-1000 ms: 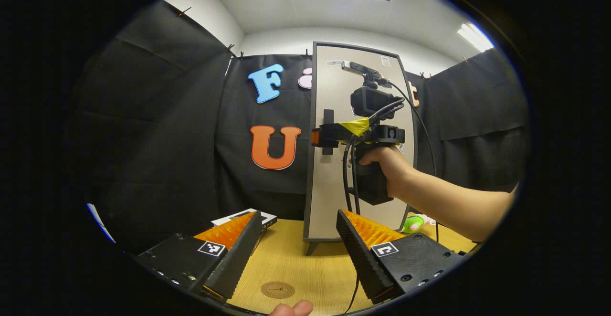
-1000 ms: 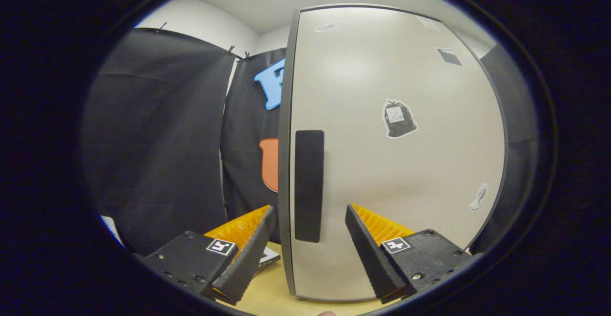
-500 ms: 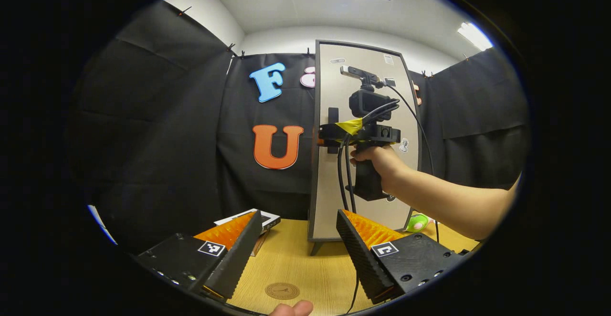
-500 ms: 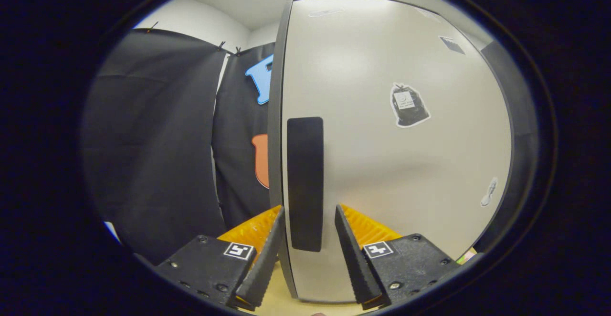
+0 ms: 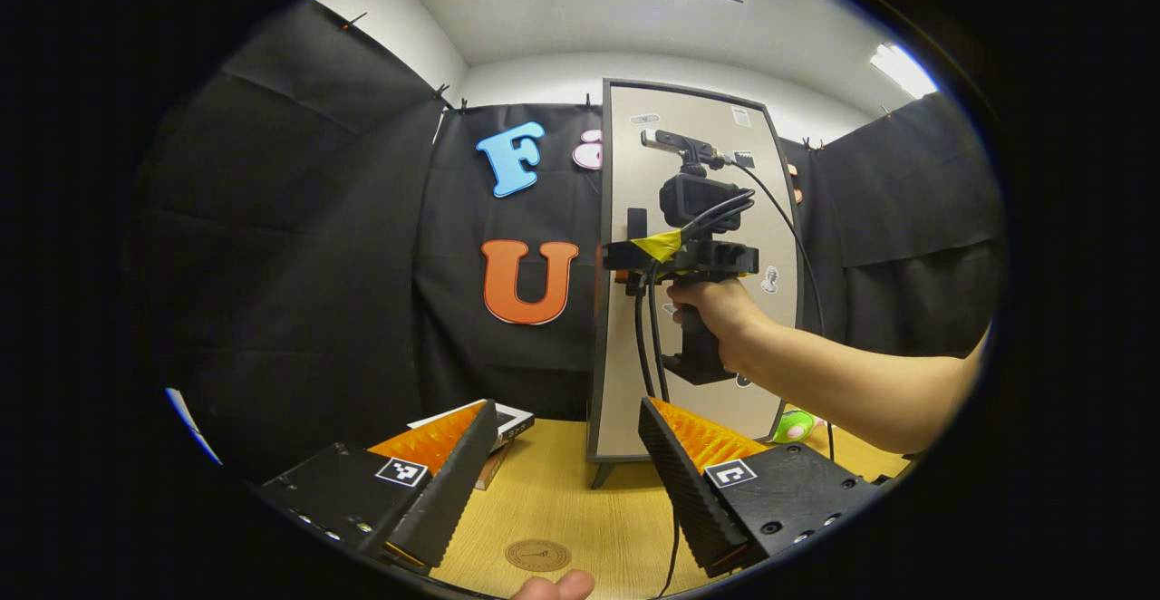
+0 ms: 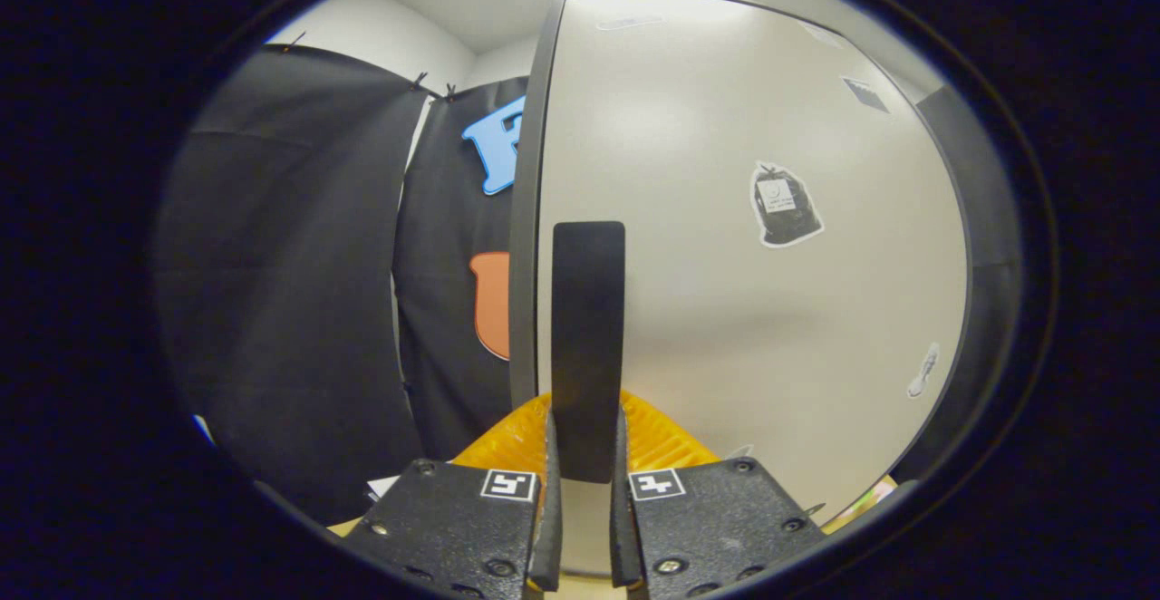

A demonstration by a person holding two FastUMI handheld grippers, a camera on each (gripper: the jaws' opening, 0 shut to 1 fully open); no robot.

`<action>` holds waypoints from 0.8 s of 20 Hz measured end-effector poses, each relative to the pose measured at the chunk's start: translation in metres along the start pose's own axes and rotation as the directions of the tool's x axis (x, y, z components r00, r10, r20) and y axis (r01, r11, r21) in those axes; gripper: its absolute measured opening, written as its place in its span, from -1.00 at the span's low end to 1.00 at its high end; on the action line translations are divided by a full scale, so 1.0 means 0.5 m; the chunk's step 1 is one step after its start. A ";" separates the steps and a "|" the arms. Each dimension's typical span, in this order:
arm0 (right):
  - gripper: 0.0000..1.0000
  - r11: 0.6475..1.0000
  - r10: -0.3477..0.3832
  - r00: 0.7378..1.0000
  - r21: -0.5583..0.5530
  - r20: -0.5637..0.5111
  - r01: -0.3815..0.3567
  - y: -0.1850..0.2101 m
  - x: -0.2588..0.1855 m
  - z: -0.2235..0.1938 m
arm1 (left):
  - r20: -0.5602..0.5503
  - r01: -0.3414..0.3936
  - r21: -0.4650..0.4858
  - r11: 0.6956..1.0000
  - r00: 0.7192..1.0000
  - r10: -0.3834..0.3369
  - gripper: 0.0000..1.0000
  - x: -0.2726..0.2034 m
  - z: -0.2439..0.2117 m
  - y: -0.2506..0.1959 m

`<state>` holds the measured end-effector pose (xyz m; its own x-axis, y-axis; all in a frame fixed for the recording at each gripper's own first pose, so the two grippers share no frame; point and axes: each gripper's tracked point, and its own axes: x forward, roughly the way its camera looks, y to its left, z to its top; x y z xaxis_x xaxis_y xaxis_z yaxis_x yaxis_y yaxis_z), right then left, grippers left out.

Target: Open the cabinet door with the right hand, grasp the bottle in the cabinet with the left hand and place it on the coaster, then close the cabinet door with the right hand.

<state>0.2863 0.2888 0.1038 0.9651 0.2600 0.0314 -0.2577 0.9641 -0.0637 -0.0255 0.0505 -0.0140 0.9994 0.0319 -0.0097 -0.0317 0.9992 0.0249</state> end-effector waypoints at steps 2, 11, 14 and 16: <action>-0.55 1.000 0.001 1.000 0.001 -0.003 -0.001 0.000 0.000 0.000 | 0.001 0.000 0.001 1.000 1.000 0.000 0.90 -0.001 0.001 0.001; -0.56 0.999 0.034 0.999 0.015 -0.022 -0.034 0.004 -0.019 0.000 | 0.004 -0.003 -0.001 1.000 1.000 0.003 0.90 -0.007 0.002 0.009; -0.58 0.998 0.056 0.998 0.023 -0.021 -0.056 0.009 -0.038 -0.001 | 0.004 0.003 -0.003 1.000 1.000 -0.003 0.90 -0.009 0.001 0.008; -0.56 0.997 0.076 0.997 0.019 -0.015 -0.076 0.009 -0.052 0.000 | 0.004 0.004 -0.004 1.000 1.000 -0.004 0.90 -0.012 0.000 0.007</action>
